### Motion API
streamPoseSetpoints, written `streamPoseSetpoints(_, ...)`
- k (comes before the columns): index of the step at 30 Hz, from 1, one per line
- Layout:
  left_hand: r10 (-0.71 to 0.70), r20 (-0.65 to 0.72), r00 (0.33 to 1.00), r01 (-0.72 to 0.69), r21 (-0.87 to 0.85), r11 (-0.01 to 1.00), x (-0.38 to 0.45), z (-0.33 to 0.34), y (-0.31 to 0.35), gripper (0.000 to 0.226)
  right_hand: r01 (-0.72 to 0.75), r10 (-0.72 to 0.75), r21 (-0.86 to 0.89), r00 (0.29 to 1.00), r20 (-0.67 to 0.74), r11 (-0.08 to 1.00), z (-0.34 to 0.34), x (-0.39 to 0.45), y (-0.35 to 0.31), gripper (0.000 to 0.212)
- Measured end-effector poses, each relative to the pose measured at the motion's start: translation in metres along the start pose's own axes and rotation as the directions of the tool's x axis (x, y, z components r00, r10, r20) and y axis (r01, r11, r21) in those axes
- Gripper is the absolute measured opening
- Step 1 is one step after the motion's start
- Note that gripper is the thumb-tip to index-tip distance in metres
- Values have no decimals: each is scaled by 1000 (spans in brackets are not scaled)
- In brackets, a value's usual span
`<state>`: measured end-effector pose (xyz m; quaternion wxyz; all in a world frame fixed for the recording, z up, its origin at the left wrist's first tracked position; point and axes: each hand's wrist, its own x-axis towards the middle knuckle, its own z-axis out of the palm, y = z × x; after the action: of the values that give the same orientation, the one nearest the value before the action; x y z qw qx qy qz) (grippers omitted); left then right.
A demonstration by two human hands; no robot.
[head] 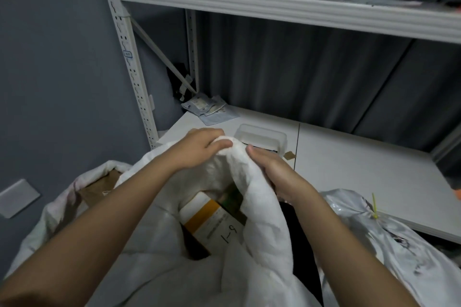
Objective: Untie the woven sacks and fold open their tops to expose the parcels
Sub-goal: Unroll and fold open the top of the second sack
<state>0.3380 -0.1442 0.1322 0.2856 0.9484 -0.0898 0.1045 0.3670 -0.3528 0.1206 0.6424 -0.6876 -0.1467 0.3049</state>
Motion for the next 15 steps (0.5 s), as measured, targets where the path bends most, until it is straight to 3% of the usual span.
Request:
streamPoseSetpoints(2, -106, -73, 992, 107, 16, 994, 9, -9, -4, 40, 92, -166, -410, 975, -150, 908, 0, -6, 4, 33)
streamPoseSetpoints(3, -142, -103, 984, 151, 86, 985, 14, -11, -6, 39, 106, -204, -416, 959, -199, 903, 1, -7, 6, 30)
streamPoseSetpoints(6, -241, -247, 938, 304, 257, 917, 21, -3, 6, 32, 91, -116, -98, 949, -294, 991, 8, -2, -6, 21)
streamPoseSetpoints(9, -291, -383, 877, 336, 55, 940, 13, 4, 30, 29, 41, -19, 63, 949, -315, 997, 13, 18, -24, 23)
streamPoseSetpoints(10, -334, -345, 877, 338, -52, 940, 10, 4, 39, 30, 20, 13, 98, 943, -331, 995, 15, 26, -30, 24)
streamPoseSetpoints(13, -480, -48, 876, 445, -304, 843, 10, -1, 57, 43, -32, 98, 230, 955, -281, 973, 19, 45, -48, 18)
streamPoseSetpoints(15, -489, 57, 870, 472, -381, 795, 16, -2, 60, 31, -12, 94, 400, 978, -185, 916, 17, 49, -55, 16)
